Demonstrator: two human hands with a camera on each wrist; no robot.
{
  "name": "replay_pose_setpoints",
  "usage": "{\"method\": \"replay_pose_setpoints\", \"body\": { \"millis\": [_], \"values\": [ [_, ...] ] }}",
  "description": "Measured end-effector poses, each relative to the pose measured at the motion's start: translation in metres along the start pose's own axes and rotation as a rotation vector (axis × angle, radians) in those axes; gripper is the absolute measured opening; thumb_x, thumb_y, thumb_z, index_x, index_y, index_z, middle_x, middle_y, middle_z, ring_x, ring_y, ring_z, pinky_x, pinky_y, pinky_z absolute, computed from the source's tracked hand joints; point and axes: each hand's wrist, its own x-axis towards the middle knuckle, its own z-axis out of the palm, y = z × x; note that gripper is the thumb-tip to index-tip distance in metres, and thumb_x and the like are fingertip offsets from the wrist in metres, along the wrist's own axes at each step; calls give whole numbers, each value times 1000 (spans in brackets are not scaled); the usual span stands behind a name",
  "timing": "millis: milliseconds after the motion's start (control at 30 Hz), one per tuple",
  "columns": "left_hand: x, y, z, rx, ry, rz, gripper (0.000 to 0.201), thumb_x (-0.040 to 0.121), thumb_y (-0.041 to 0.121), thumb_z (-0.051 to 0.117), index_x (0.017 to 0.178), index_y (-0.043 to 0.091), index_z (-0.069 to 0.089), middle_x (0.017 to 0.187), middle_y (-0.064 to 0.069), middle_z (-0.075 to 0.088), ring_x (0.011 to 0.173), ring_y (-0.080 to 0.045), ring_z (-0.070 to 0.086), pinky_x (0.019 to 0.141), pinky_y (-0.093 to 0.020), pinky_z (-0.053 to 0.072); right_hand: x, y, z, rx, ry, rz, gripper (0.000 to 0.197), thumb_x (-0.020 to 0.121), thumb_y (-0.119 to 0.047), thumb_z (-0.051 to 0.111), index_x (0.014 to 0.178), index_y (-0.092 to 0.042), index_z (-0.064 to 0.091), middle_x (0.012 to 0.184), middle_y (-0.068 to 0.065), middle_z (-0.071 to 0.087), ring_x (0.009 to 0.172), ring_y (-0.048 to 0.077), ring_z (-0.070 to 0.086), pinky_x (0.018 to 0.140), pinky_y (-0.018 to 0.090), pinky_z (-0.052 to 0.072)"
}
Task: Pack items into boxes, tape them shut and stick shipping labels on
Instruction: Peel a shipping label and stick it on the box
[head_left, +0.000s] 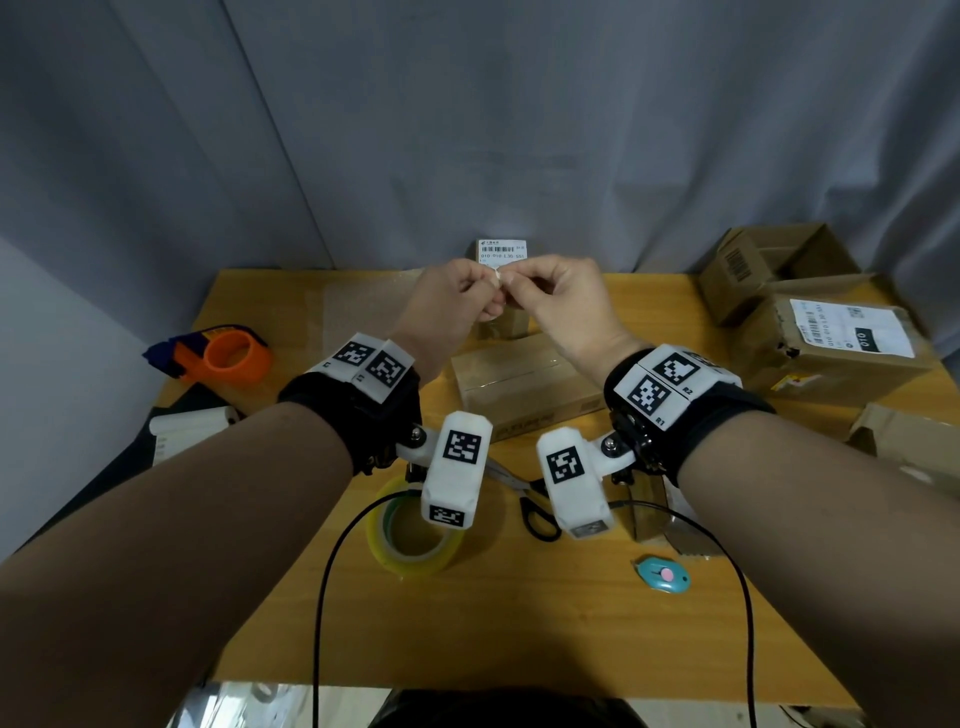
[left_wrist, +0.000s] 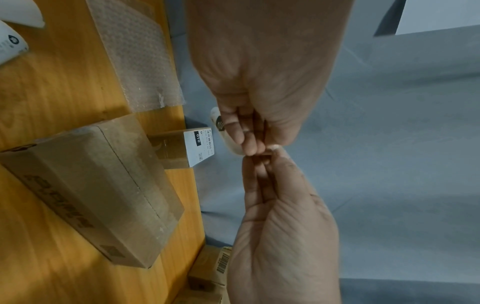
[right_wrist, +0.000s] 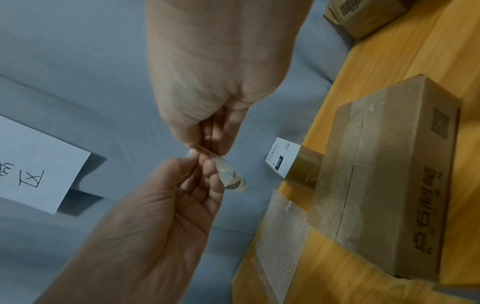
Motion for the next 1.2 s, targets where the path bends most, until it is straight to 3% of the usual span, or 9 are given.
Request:
{"method": "replay_pose_setpoints", "body": {
  "millis": [200, 333, 467, 567, 667, 800, 967, 1033, 1200],
  "values": [
    [2, 0, 2, 14, 16, -11, 16, 96, 18, 50, 92, 11, 64, 77, -1, 66, 75, -11, 63, 77, -25, 54, -2, -3, 2, -6, 42, 1, 13, 89, -5, 61, 89, -4, 73, 83, 9, 71, 78, 14, 64, 78, 29, 55],
    [0, 0, 2, 17, 8, 15, 13, 96, 19, 53, 91, 12, 63, 77, 1, 67, 74, -8, 64, 73, -20, 53, -2, -4, 0, -20, 24, 19, 13, 90, -7, 60, 86, -7, 73, 80, 5, 70, 76, 11, 62, 76, 27, 54],
    [0, -2, -2, 51, 1, -12, 12, 97, 14, 50, 93, 10, 61, 82, 1, 67, 74, -3, 63, 68, -14, 50, 4, 5, -4, 67, 107, 155, 23, 92, -9, 55, 75, -21, 65, 85, 5, 69, 87, 26, 66, 87, 45, 54],
    [-3, -5, -6, 61, 2, -68, 14, 95, 14, 52, 83, 16, 58, 86, 2, 66, 87, -9, 66, 81, -20, 53, 5, 7, -12, 92, 134, 246, 24, 94, -10, 51, 77, -22, 62, 89, 6, 68, 94, 33, 65, 87, 52, 53],
    [-7, -3, -4, 42, -6, -91, 13, 92, 16, 55, 80, 18, 58, 92, -6, 67, 97, -22, 66, 91, -35, 53, 0, -1, -11, 121, 36, 273, 21, 96, -5, 46, 87, -15, 63, 99, 10, 67, 91, 27, 66, 85, 43, 56],
    [-11, 2, 0, -12, -6, -95, 10, 86, 17, 55, 76, 17, 58, 97, -19, 69, 100, -35, 64, 93, -53, 50, -5, -11, -7, 244, 35, 283, 30, 95, 8, 36, 92, -17, 53, 89, 9, 64, 63, 17, 63, 62, 26, 56],
    [-11, 6, -2, 40, 52, -51, 13, 80, 14, 61, 70, 20, 57, 86, -17, 68, 93, -37, 64, 90, -51, 50, -8, -12, -3, 225, 14, 243, 6, 92, -24, 60, 88, -20, 60, 87, 5, 65, 77, 29, 65, 79, 47, 55],
    [-11, 7, -2, 88, 45, -6, 18, 83, 12, 63, 68, 21, 56, 82, -16, 68, 82, -33, 64, 84, -44, 51, -8, -10, -1, 191, 8, 254, 22, 83, -36, 70, 95, -21, 59, 86, 3, 62, 85, 31, 66, 85, 52, 54],
    [-12, 8, -2, 200, -4, 70, 11, 85, 19, 67, 75, 20, 64, 84, -5, 72, 83, -19, 68, 84, -38, 55, -6, -6, -1, 248, 27, 272, 28, 85, -17, 71, 107, -8, 56, 78, 1, 57, 71, 13, 63, 75, 33, 57]
  ]
}}
